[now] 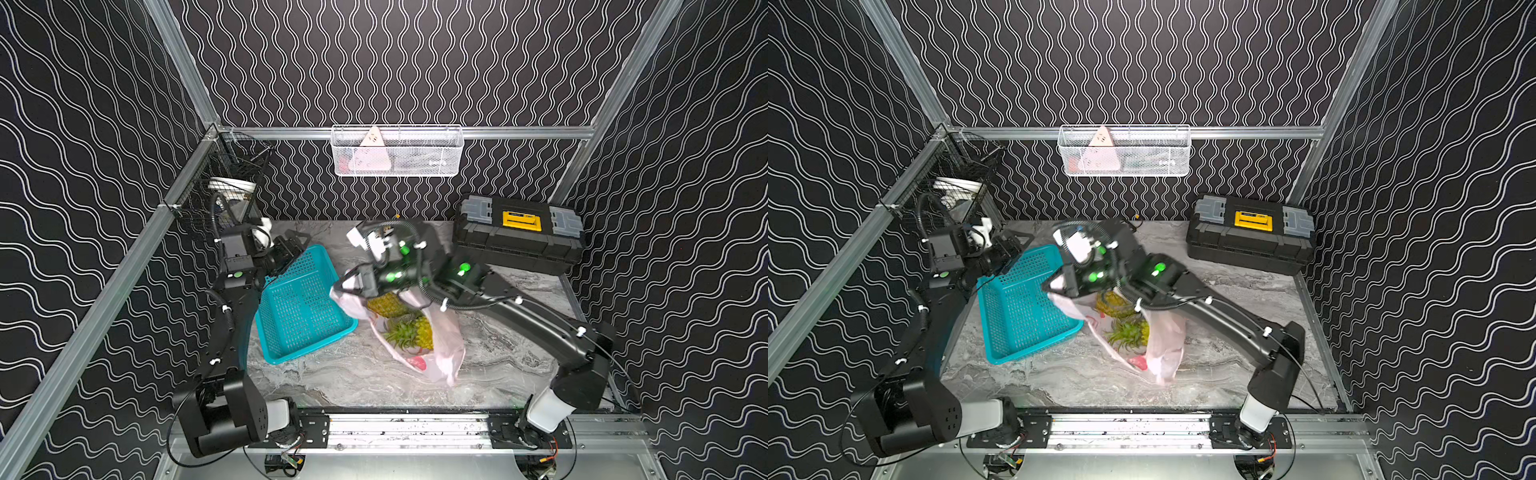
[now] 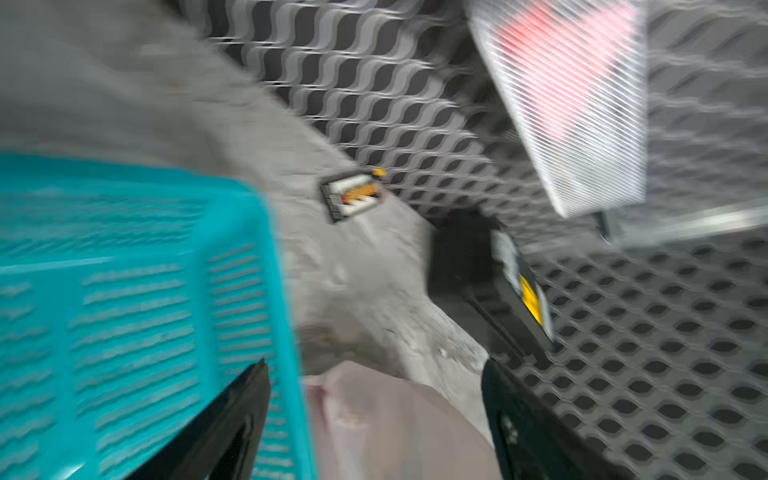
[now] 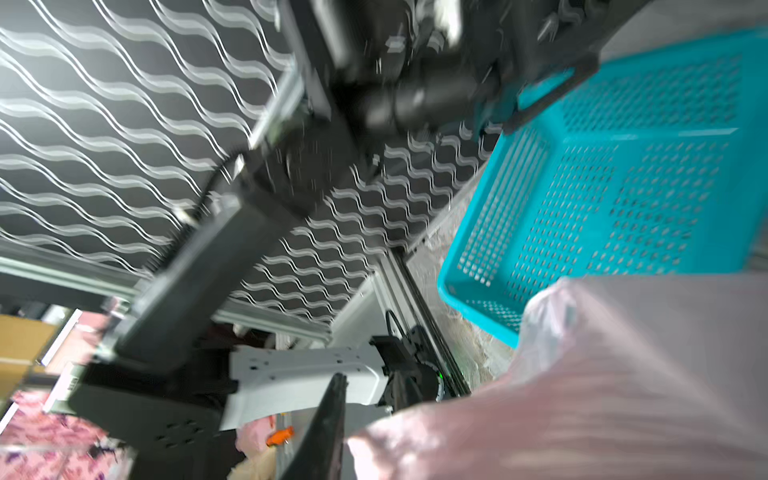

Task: Place the pineapple into a plastic bag & tie a knot
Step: Cross the plastic bag at the center of the board.

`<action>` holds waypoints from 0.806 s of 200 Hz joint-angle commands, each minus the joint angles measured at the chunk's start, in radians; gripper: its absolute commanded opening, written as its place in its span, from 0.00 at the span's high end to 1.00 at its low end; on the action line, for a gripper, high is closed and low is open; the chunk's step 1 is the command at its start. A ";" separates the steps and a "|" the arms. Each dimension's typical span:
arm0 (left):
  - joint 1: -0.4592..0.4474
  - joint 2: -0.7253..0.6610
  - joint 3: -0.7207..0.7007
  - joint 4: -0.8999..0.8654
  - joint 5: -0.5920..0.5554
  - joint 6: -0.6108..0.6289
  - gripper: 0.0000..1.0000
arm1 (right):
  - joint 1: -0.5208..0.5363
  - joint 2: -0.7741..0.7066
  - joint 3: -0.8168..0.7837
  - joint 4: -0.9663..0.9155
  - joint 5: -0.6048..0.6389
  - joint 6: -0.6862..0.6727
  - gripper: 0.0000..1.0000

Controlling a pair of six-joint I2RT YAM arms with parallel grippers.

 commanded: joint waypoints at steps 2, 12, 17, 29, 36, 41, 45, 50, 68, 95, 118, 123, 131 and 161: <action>-0.107 -0.057 -0.022 0.264 0.122 0.031 0.09 | -0.119 -0.017 0.030 -0.098 -0.165 0.044 0.79; -0.146 -0.078 -0.063 0.399 0.154 -0.010 0.06 | -0.169 -0.008 0.061 -0.131 -0.215 0.038 0.84; -0.156 -0.083 -0.087 0.490 0.177 -0.048 0.04 | -0.190 -0.005 0.074 -0.142 -0.235 0.035 0.87; -0.171 -0.087 -0.144 0.709 0.213 -0.154 0.01 | -0.237 -0.001 0.101 -0.163 -0.274 0.035 0.92; -0.177 -0.083 -0.166 0.804 0.226 -0.194 0.01 | -0.261 0.001 0.116 -0.170 -0.288 0.037 0.95; -0.185 -0.080 -0.178 0.856 0.235 -0.213 0.01 | -0.277 0.001 0.123 -0.167 -0.303 0.044 0.96; -0.193 -0.078 -0.186 0.884 0.243 -0.217 0.01 | -0.290 0.002 0.128 -0.162 -0.319 0.052 0.96; -0.209 -0.078 -0.192 0.908 0.251 -0.212 0.01 | -0.304 0.007 0.135 -0.158 -0.343 0.060 0.96; -0.299 -0.109 -0.203 0.831 0.244 -0.053 0.01 | -0.333 0.034 0.186 -0.170 -0.422 0.071 0.97; -0.447 -0.179 -0.144 0.503 0.103 0.328 0.01 | -0.335 0.072 0.262 -0.237 -0.448 0.034 0.97; -0.519 -0.163 -0.074 0.377 0.065 0.469 0.01 | -0.334 0.090 0.298 -0.274 -0.461 0.014 0.97; -0.534 -0.159 -0.061 0.343 0.055 0.507 0.01 | -0.334 0.089 0.302 -0.276 -0.464 0.014 0.97; -0.561 -0.152 -0.046 0.302 0.027 0.557 0.01 | -0.334 0.091 0.308 -0.277 -0.473 0.013 0.97; -0.658 -0.115 -0.027 0.270 -0.093 0.649 0.01 | -0.334 0.092 0.309 -0.263 -0.506 0.020 0.97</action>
